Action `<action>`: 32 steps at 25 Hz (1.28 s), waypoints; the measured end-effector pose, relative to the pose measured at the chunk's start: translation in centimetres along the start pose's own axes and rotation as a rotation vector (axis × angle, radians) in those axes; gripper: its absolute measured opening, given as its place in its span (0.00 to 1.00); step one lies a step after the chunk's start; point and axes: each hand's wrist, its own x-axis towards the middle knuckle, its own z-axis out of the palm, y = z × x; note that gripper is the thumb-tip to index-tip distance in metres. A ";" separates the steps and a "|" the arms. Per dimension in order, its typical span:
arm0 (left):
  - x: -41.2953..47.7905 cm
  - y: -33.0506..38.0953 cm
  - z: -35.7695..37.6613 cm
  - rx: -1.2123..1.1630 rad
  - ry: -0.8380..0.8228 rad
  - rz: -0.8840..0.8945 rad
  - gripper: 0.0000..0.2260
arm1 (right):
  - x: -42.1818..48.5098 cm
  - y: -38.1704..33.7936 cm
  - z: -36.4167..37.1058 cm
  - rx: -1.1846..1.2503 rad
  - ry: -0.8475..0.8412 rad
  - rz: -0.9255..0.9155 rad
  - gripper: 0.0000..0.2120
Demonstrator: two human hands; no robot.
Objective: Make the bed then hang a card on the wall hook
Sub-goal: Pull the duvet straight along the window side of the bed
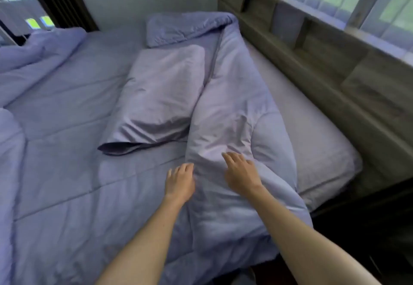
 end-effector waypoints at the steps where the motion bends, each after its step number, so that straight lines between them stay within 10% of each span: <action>1: -0.4 0.3 0.7 0.024 -0.017 -0.019 0.22 | -0.8 0.2 0.9 -0.011 0.016 0.008 0.28; 5: -1.4 0.4 4.6 -0.056 -0.067 -0.102 0.28 | -4.2 1.1 5.1 -0.154 0.118 -0.014 0.35; 10: 0.1 1.4 5.6 -0.695 -0.124 -0.563 0.43 | -6.6 1.9 7.1 -0.207 0.059 0.003 0.35; 16: 1.3 5.7 -2.2 -1.257 -0.115 -0.431 0.08 | -9.3 2.9 5.6 0.177 0.124 -0.028 0.40; 22: 4.2 15.4 -10.5 -1.462 -0.111 -0.215 0.08 | -11.1 3.2 1.4 0.179 0.437 0.147 0.55; 26: 5.2 22.2 -12.9 -1.541 -0.201 -0.067 0.20 | -9.1 5.8 -4.9 0.439 0.783 0.488 0.34; 32: 10.8 26.4 -14.5 -1.541 -0.392 -0.267 0.23 | -13.4 19.1 -11.3 0.486 0.807 0.300 0.14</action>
